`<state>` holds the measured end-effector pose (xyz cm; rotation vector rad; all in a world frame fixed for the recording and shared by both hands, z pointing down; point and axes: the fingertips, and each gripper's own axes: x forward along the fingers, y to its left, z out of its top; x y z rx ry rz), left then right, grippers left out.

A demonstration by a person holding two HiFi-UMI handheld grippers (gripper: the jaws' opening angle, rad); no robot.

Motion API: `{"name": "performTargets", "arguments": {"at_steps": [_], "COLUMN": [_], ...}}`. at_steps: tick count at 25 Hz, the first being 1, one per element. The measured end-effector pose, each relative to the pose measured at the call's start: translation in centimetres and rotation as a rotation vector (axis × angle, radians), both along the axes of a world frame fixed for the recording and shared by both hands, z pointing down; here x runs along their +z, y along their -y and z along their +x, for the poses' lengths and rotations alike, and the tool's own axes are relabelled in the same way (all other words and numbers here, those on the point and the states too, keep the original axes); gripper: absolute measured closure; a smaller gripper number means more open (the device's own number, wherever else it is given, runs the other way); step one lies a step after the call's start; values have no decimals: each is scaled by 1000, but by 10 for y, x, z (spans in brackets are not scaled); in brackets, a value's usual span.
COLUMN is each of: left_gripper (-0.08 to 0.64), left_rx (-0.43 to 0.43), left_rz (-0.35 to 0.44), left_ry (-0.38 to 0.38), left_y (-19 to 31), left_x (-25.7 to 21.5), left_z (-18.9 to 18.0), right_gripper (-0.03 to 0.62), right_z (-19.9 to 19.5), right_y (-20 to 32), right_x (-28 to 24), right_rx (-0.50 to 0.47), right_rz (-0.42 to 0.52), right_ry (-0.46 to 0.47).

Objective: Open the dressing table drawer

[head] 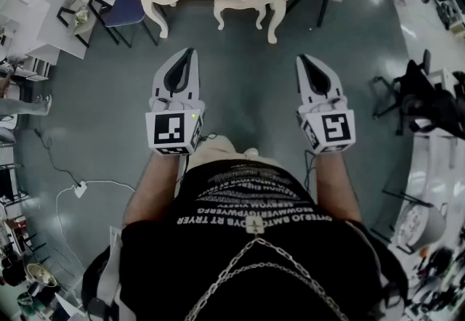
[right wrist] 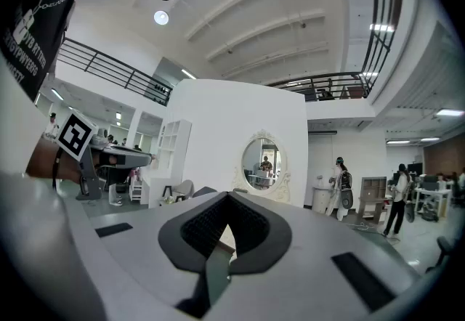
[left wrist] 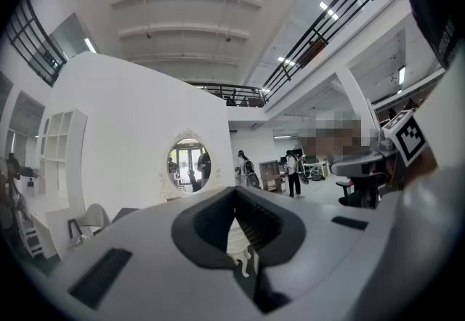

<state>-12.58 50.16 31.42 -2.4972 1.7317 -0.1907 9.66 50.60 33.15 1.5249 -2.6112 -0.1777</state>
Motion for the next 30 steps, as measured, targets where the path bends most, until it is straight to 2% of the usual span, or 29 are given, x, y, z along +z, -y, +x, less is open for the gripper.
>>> {"name": "performTargets", "arguments": {"at_steps": [10, 21, 30], "left_gripper": [557, 557, 557], "left_rx": [-2, 47, 84], "left_rz": [-6, 10, -19], "left_ry": [-8, -2, 3], "left_y": [14, 101, 162], "left_x": [7, 4, 13], "left_z": [-4, 2, 5], "right_gripper": [591, 591, 591], "right_z": [0, 1, 1], "right_y": [11, 86, 137], "right_x": [4, 5, 11], "right_rx": [25, 74, 102], "right_rz": [2, -4, -26], "right_ry": [30, -9, -16]}}
